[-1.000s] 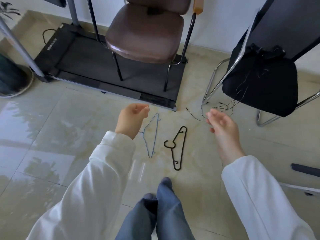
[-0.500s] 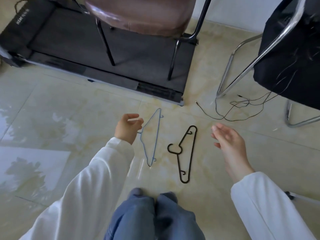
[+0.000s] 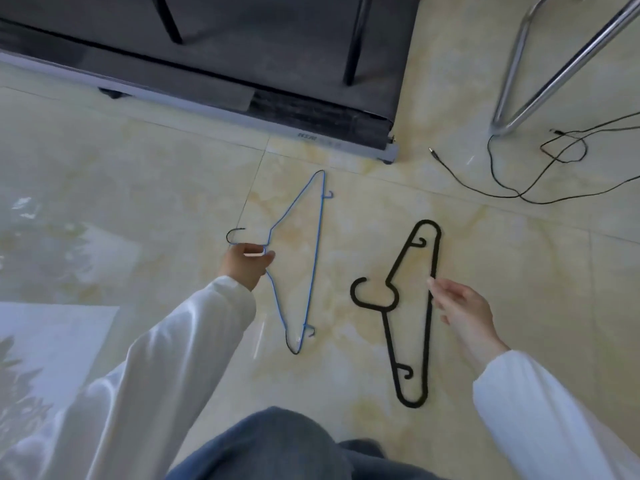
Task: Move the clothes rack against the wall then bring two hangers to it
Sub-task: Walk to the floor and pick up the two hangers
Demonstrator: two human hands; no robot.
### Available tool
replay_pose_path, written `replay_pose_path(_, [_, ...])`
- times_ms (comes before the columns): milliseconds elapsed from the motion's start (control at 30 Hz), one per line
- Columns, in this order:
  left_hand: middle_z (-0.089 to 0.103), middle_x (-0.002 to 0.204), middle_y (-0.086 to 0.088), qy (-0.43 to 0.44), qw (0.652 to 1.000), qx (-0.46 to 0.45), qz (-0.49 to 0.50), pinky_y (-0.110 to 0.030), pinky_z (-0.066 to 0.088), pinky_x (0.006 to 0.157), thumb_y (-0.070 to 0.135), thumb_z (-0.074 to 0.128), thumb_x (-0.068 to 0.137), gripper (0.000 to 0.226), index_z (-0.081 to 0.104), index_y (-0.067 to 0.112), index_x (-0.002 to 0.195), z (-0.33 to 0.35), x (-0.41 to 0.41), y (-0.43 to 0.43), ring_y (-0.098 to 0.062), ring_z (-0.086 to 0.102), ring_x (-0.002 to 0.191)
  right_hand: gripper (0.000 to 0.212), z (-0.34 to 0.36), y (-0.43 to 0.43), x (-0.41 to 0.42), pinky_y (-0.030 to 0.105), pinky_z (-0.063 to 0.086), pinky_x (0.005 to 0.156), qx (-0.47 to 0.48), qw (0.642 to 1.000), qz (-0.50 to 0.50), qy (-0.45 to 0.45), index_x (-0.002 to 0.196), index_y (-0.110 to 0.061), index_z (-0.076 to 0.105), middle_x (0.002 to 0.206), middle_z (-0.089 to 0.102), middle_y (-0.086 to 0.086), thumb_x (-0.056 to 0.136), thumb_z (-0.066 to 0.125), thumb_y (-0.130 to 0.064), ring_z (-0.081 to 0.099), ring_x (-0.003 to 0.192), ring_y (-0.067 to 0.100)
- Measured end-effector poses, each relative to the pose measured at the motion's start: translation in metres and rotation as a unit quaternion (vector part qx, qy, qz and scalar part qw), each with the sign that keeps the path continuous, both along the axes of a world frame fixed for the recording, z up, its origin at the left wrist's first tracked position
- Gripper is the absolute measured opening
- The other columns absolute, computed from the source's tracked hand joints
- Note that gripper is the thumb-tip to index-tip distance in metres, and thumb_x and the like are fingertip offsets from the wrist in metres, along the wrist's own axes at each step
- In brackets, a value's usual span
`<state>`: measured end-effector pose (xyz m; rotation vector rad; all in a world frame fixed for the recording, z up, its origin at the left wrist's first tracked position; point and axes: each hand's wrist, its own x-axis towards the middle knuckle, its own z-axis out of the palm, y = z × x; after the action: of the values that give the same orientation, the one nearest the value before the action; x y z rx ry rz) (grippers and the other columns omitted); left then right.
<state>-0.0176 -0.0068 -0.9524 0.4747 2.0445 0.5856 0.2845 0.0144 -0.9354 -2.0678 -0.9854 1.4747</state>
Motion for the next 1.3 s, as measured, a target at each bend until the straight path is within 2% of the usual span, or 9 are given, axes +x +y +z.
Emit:
replay_pose_path(133, [0.066,0.112,-0.012,0.023,0.997,-0.035,-0.062,-0.036,0.044,0.098,0.035,0.066,0.078,0.049,0.056,0.009,0.118,-0.06,-0.006,0.006,-0.029,0.061,0.108,0.045,-0.059,0.0,0.003,0.03,0.041,0.092,-0.006,1.0,0.015,0.002,0.116,-0.011,0.055,0.104,0.058,0.0,0.078,0.067,-0.033,0.054,0.102,0.016])
replay_pose_path(233, [0.064,0.119,-0.017,0.03,0.996,-0.048,-0.063,-0.043,0.045,0.1,0.031,0.068,0.077,0.052,0.053,0.007,0.12,-0.09,-0.012,0.007,-0.031,0.06,0.111,0.044,-0.09,-0.004,0.003,0.028,0.04,0.086,-0.013,1.0,0.016,-0.001,0.114,-0.011,0.056,0.103,0.059,0.001,0.078,0.067,-0.033,0.055,0.101,0.015])
replay_pose_path(367, [0.062,0.122,-0.016,0.066,0.994,-0.054,-0.063,-0.041,0.044,0.1,0.027,0.067,0.079,0.052,0.05,0.004,0.123,-0.114,-0.02,0.004,-0.032,0.059,0.111,0.044,-0.12,-0.014,0.001,0.024,0.035,0.083,-0.019,1.0,0.015,-0.019,0.114,-0.011,0.056,0.098,0.057,0.0,0.077,0.069,-0.032,0.052,0.097,0.014])
replay_pose_path(533, [0.063,0.119,-0.016,0.077,0.993,-0.062,-0.07,-0.04,0.046,0.097,0.026,0.067,0.078,0.05,0.051,0.005,0.121,-0.13,-0.024,0.003,-0.032,0.059,0.109,0.043,-0.138,-0.022,-0.004,0.025,0.036,0.081,-0.014,0.997,0.012,-0.075,0.107,-0.01,0.058,0.081,0.053,-0.014,0.074,0.072,-0.032,0.051,0.09,0.012])
replay_pose_path(767, [0.067,0.109,-0.019,0.093,0.992,-0.054,-0.07,-0.037,0.044,0.092,0.019,0.066,0.079,0.037,0.054,0.002,0.11,-0.139,-0.02,0.008,-0.033,0.059,0.107,0.035,-0.153,-0.026,-0.011,0.026,0.038,0.077,0.001,0.992,0.035,-0.121,0.096,-0.011,0.06,0.079,0.056,-0.011,0.072,0.073,-0.033,0.054,0.086,0.015])
replay_pose_path(867, [0.064,0.09,-0.018,0.118,0.987,-0.056,-0.094,-0.031,0.04,0.078,0.016,0.064,0.079,0.012,0.057,0.007,0.083,-0.14,-0.019,0.01,-0.033,0.056,0.091,0.034,-0.157,-0.031,-0.013,0.024,0.038,0.071,0.003,0.991,0.038,-0.125,0.093,-0.013,0.06,0.084,0.061,-0.004,0.071,0.074,-0.033,0.054,0.081,0.013])
replay_pose_path(933, [0.052,0.072,-0.012,0.135,0.981,-0.071,-0.122,-0.028,0.034,0.069,0.015,0.062,0.08,0.029,0.043,0.014,0.058,-0.14,-0.019,0.012,-0.029,0.045,0.077,0.032,-0.159,-0.034,-0.015,0.024,0.039,0.067,0.009,0.989,0.051,-0.139,0.09,-0.014,0.061,0.085,0.063,-0.001,0.07,0.075,-0.034,0.056,0.08,0.014])
replay_pose_path(1100, [0.041,0.052,-0.006,0.165,0.966,-0.104,-0.172,-0.025,0.028,0.049,0.016,0.058,0.08,0.029,0.048,0.009,0.053,-0.148,-0.025,0.015,-0.028,0.041,0.06,0.03,-0.162,-0.035,-0.019,0.029,0.043,0.068,0.028,0.982,0.073,-0.169,0.085,-0.016,0.06,0.081,0.062,-0.001,0.068,0.077,-0.034,0.058,0.081,0.018])
replay_pose_path(1300, [0.035,0.051,-0.006,0.163,0.963,-0.117,-0.181,-0.025,0.023,0.05,0.014,0.054,0.081,0.037,0.04,0.012,0.047,-0.155,-0.03,0.016,-0.026,0.033,0.055,0.026,-0.161,-0.036,-0.02,0.029,0.043,0.065,0.032,0.977,0.089,-0.193,0.087,-0.014,0.064,0.081,0.063,-0.001,0.072,0.073,-0.033,0.058,0.079,0.017])
